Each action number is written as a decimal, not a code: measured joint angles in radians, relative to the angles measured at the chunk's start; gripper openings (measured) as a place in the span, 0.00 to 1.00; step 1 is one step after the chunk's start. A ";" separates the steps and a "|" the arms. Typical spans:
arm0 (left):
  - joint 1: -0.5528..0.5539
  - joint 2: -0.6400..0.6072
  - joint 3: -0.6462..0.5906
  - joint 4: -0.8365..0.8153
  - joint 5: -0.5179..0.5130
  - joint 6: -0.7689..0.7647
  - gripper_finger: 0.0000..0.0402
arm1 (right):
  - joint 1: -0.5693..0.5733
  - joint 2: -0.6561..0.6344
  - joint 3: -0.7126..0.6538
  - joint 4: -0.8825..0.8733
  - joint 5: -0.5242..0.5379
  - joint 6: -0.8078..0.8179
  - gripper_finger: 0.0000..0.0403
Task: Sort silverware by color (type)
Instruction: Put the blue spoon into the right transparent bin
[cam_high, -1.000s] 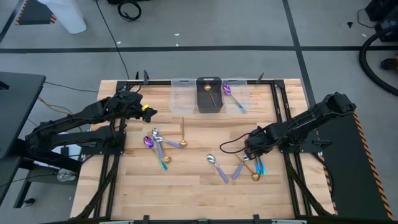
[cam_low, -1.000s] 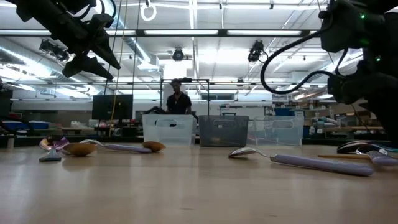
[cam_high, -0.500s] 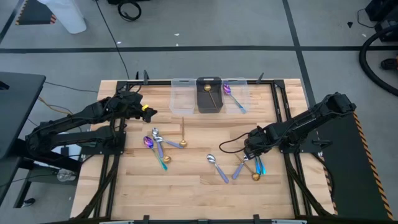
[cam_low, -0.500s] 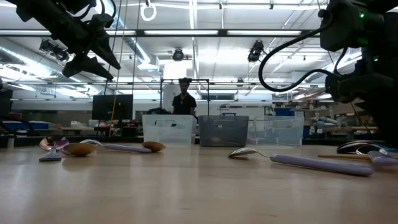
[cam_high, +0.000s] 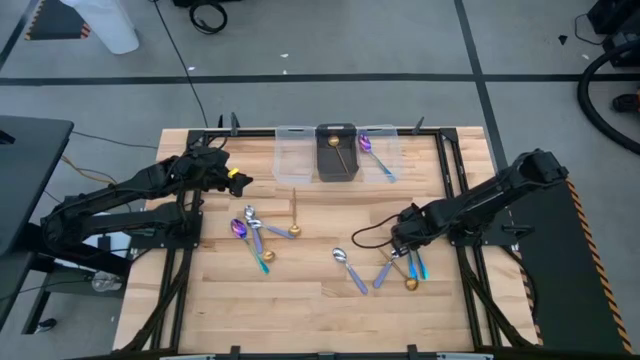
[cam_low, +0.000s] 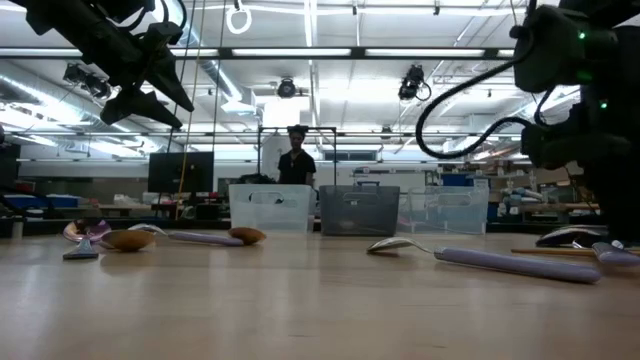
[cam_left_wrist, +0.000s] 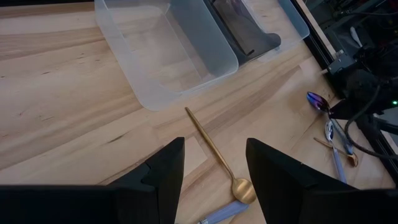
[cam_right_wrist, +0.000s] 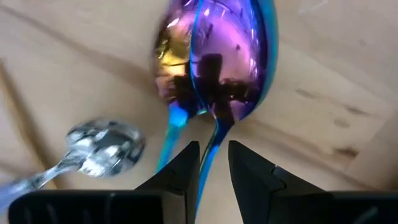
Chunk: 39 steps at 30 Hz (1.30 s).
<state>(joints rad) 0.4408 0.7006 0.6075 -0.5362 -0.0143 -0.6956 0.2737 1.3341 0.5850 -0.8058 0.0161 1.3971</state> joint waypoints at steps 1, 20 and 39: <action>0.000 0.000 0.000 0.000 0.000 0.000 0.45 | -0.001 0.007 0.000 0.003 0.003 -0.003 0.24; 0.000 0.000 0.000 0.000 0.000 0.001 0.45 | 0.000 0.078 0.003 0.033 -0.017 -0.007 0.08; 0.000 0.000 0.000 0.000 -0.018 0.001 0.45 | -0.006 -0.091 -0.004 0.010 -0.004 0.123 0.07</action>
<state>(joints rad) 0.4412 0.7006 0.6075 -0.5358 -0.0322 -0.6945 0.2678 1.2428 0.5812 -0.7961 0.0122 1.5201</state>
